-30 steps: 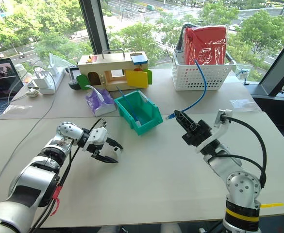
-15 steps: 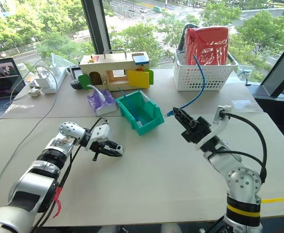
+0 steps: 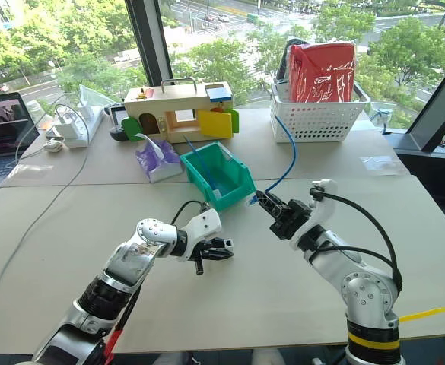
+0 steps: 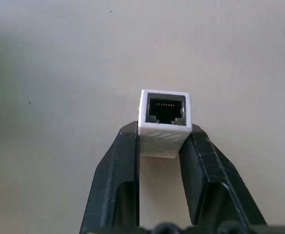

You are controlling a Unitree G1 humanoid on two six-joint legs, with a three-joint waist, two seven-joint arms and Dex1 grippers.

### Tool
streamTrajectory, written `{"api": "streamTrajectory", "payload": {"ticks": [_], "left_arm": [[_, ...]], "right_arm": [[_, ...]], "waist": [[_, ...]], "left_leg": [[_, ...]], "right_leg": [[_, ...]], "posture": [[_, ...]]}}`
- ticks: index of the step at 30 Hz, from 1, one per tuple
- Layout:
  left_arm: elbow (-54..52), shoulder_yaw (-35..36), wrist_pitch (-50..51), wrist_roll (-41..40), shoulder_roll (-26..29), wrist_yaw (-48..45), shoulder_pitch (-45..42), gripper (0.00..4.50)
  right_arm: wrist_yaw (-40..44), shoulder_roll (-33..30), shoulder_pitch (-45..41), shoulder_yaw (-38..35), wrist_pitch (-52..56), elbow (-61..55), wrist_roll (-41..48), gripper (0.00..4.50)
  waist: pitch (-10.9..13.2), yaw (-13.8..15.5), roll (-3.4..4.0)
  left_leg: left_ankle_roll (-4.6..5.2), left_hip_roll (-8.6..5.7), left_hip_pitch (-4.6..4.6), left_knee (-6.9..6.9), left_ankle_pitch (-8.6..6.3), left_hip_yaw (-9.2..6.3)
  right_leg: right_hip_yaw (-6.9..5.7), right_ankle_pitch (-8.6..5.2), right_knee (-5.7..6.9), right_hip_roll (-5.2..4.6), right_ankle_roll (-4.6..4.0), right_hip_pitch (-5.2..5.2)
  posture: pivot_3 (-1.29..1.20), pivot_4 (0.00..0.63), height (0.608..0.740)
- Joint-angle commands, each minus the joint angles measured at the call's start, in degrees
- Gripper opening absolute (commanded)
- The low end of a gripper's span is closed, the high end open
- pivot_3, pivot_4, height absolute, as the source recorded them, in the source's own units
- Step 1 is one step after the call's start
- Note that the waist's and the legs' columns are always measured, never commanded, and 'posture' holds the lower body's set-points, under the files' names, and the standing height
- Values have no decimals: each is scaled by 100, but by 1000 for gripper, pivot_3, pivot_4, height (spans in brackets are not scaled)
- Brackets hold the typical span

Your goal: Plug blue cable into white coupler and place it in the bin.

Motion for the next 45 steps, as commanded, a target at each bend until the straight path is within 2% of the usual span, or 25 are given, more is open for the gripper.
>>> {"api": "streamTrajectory", "payload": {"ticks": [1,7,18,45], "left_arm": [[-370,-27,611,-103,-141,453,50,677],[-356,-85,888,-357,-162,710,-55,677],[-199,-411,467,-627,-19,730,-219,677],[-261,-476,539,-914,88,1197,-241,677]], "right_arm": [[-450,176,409,150,7,-663,-45,0],[-778,177,855,373,118,-1040,-61,0],[-525,199,657,872,103,-696,-572,0],[-533,209,830,805,253,-714,-786,0]], "waist": [[0,10,0],[0,15,0],[0,65,0],[-1,96,0]], "left_leg": [[0,0,1,0,0,0],[-1,0,5,0,1,1],[-2,0,3,0,1,1],[-2,0,1,-1,1,1]], "right_leg": [[0,0,0,0,0,0],[1,0,-2,0,0,2],[1,0,-11,0,0,4],[1,0,-20,0,-1,7]], "posture": [[0,150,740],[0,150,740],[0,150,740],[0,150,740]]}}
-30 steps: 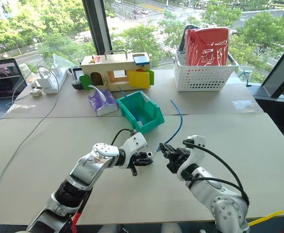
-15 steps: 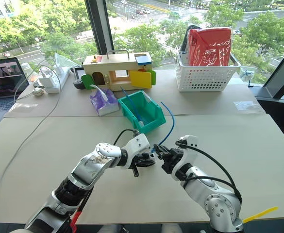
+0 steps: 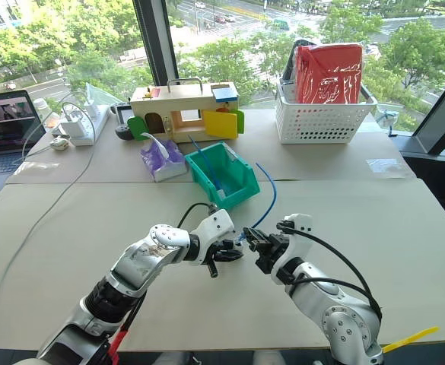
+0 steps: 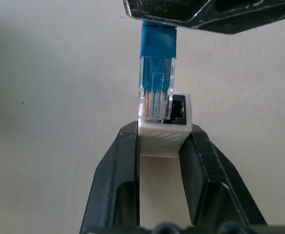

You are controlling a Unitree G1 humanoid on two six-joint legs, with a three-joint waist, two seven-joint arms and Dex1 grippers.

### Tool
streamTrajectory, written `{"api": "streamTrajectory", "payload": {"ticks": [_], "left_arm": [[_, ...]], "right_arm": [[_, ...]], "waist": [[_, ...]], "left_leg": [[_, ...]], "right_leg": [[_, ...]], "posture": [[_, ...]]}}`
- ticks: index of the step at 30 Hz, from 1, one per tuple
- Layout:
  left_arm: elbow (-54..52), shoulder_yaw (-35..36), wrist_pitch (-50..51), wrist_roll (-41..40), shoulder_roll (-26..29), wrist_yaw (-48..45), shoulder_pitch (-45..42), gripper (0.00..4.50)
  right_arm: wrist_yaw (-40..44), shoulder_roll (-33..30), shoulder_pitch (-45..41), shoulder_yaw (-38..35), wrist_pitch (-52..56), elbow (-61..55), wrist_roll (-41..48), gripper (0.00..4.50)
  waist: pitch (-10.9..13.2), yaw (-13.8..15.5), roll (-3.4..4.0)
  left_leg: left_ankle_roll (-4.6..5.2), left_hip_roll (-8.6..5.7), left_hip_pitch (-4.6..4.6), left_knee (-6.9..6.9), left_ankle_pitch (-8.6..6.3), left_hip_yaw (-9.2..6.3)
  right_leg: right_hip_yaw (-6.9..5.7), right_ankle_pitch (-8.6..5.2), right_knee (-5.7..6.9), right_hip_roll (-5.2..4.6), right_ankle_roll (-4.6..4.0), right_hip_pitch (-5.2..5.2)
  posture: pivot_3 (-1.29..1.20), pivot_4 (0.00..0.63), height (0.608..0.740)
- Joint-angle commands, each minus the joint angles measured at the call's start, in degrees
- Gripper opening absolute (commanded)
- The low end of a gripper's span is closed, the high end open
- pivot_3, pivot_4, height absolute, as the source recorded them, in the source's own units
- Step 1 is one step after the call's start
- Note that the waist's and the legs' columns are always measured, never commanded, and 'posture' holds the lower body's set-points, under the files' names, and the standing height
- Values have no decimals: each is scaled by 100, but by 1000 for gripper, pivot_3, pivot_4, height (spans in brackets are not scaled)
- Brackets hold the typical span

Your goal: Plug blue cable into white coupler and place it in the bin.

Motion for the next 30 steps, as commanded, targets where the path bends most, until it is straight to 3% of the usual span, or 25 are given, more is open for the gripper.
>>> {"api": "streamTrajectory", "payload": {"ticks": [1,30], "left_arm": [[-93,16,37,-30,-30,158,-46,677],[-246,13,318,-346,21,415,-9,677]], "right_arm": [[-27,-19,37,-38,84,-122,-39,0],[-65,-128,110,-106,340,-198,-63,0]], "waist": [[0,0,0],[-2,-2,0]], "left_leg": [[0,0,0,0,0,0],[0,0,2,0,0,0]], "right_leg": [[0,0,0,0,0,0],[0,0,-1,0,0,2]], "posture": [[0,150,740],[0,150,740]]}}
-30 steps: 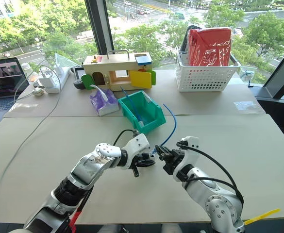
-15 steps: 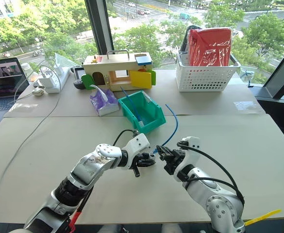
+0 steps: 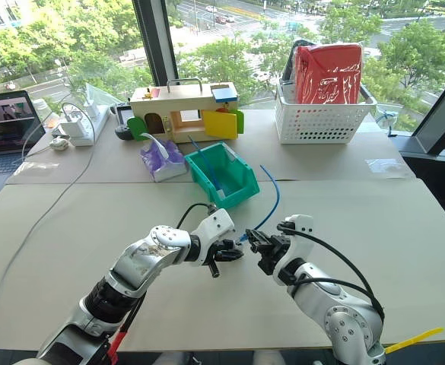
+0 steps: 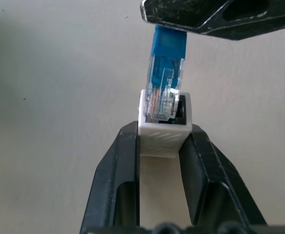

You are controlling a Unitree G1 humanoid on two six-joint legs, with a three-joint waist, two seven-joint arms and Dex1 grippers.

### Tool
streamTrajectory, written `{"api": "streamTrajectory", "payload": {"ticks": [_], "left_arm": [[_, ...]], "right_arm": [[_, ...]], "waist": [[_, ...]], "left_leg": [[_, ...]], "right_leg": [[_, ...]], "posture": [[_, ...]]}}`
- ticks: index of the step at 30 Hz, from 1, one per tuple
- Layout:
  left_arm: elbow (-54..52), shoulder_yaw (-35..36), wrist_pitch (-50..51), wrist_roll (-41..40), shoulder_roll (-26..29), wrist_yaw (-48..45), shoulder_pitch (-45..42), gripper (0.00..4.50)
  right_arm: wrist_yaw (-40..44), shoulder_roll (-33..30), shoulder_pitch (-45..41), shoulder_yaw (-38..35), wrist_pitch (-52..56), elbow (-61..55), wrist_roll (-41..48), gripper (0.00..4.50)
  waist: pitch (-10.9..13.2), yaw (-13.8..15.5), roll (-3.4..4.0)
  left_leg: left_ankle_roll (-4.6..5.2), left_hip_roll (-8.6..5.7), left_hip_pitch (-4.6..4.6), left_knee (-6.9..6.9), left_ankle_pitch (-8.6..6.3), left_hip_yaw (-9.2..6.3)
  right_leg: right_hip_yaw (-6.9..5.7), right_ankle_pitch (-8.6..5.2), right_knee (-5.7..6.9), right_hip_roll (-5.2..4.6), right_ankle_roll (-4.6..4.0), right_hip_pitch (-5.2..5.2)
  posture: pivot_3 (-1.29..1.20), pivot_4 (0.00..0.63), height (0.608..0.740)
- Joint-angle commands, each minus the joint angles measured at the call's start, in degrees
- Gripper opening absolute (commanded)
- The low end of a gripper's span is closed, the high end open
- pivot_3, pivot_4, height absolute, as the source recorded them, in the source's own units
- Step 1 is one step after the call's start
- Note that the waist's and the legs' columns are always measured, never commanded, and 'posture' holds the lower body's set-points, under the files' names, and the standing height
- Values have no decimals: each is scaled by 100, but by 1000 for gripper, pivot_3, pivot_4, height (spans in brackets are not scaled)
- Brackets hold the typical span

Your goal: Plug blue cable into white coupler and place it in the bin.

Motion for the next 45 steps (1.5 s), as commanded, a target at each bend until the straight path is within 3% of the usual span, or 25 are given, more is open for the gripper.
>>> {"api": "streamTrajectory", "payload": {"ticks": [1,25,45], "left_arm": [[-168,9,82,-46,20,76,0,677],[-180,-114,184,-151,54,179,-86,677],[-218,57,1122,-558,-155,293,-235,677]], "right_arm": [[-60,-61,105,-59,160,-180,23,0],[-19,-363,-324,409,528,-390,-706,0],[113,-462,-487,1085,871,-712,-1847,0]], "waist": [[0,0,0],[-1,-2,-1],[-32,-6,-7]], "left_leg": [[0,0,0,0,0,0],[0,0,0,0,0,0],[0,0,5,-2,0,0]], "right_leg": [[0,0,0,0,0,0],[0,0,-5,0,0,1],[0,0,-8,0,0,5]], "posture": [[0,150,740],[0,150,740],[0,150,740]]}}
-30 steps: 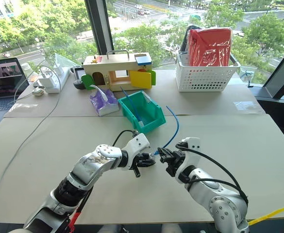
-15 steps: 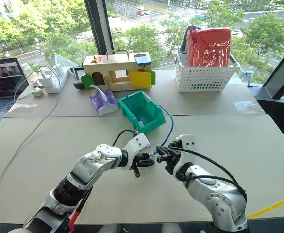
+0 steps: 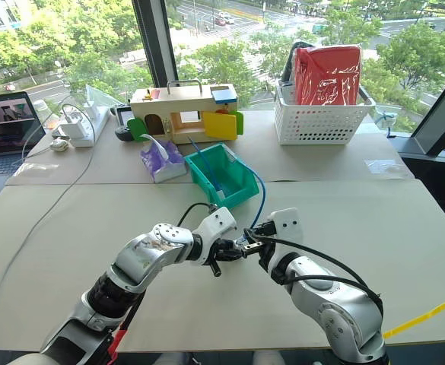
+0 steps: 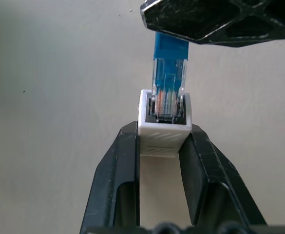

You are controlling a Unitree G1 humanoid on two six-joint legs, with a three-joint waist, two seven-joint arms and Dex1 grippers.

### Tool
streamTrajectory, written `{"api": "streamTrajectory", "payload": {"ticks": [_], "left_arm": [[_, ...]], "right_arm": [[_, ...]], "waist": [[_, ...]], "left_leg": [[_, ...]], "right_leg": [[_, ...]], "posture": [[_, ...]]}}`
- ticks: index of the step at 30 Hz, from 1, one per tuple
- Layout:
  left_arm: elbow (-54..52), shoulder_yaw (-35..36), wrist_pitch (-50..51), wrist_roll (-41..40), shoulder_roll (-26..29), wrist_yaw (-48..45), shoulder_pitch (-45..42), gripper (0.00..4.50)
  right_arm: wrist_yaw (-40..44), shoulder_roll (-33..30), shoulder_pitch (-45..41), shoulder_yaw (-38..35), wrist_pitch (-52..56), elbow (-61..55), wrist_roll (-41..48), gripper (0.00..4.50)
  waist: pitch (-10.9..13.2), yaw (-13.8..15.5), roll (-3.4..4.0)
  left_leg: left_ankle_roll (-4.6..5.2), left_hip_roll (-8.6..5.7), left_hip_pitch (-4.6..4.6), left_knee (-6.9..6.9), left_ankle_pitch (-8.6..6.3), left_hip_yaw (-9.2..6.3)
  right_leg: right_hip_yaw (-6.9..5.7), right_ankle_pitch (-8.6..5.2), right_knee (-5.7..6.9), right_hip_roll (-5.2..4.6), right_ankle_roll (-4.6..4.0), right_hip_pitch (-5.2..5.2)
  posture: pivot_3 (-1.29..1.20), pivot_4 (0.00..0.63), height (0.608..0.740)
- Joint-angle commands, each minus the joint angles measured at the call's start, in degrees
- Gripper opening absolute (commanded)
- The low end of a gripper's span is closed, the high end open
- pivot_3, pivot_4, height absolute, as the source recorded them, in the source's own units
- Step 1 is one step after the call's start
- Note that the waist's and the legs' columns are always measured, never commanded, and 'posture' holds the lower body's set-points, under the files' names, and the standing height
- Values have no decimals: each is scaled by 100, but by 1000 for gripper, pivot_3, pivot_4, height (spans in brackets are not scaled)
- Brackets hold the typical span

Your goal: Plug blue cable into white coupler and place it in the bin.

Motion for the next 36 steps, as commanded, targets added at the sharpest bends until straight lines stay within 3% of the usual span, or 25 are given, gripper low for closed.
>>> {"api": "streamTrajectory", "payload": {"ticks": [1,12,36], "left_arm": [[-154,8,259,-219,-85,6,-3,677],[-189,124,640,-431,-383,212,-67,677],[-309,124,779,-601,-361,400,-50,677]], "right_arm": [[101,-27,-68,303,283,-78,-183,0],[297,45,-170,527,572,-226,-510,0],[629,851,444,9,1219,-129,-53,0]], "waist": [[-4,-3,0],[-38,7,-2],[-58,16,0]], "left_leg": [[0,0,0,0,0,0],[0,0,1,-2,0,0],[1,0,4,-5,-1,0]], "right_leg": [[0,0,0,0,0,0],[0,0,-12,0,0,5],[0,0,-17,0,0,9]], "posture": [[0,150,740],[0,150,740],[0,150,740]]}}
